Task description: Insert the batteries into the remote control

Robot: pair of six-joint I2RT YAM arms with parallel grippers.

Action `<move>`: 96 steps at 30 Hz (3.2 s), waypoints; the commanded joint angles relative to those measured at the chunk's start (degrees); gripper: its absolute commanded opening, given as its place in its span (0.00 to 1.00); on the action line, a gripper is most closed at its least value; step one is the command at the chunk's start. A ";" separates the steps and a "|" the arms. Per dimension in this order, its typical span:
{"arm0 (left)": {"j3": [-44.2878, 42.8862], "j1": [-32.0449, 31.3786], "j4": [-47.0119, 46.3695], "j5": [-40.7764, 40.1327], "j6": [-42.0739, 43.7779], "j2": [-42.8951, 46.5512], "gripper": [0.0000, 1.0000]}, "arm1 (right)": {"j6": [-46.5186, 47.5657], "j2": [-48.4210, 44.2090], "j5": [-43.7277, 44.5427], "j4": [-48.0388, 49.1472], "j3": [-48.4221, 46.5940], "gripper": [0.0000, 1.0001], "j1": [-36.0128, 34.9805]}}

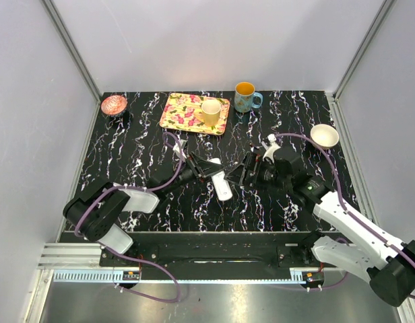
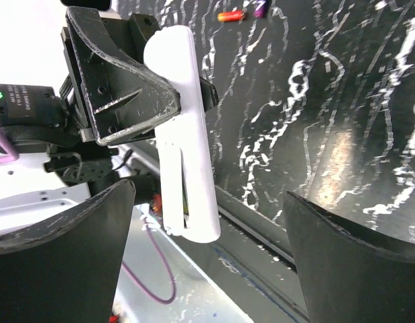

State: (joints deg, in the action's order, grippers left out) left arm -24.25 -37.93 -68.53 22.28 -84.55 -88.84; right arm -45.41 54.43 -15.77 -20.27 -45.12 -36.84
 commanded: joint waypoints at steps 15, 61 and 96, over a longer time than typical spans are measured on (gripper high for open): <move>-0.10 -0.04 -5.56 1.45 -2.72 5.34 0.00 | -6.27 3.66 -17.10 22.82 6.53 0.92 2.29; 0.17 -1.44 -6.97 2.85 -4.04 8.24 0.00 | -12.69 11.22 -27.21 35.30 10.41 0.59 5.02; -1.41 -1.79 2.08 8.13 -3.08 6.66 0.00 | -11.28 13.86 -30.99 31.96 6.81 0.73 6.25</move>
State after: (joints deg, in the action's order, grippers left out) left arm -23.64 -39.42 -64.95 29.04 -87.70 -82.85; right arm -57.67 68.23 -46.09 12.08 -35.46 -31.05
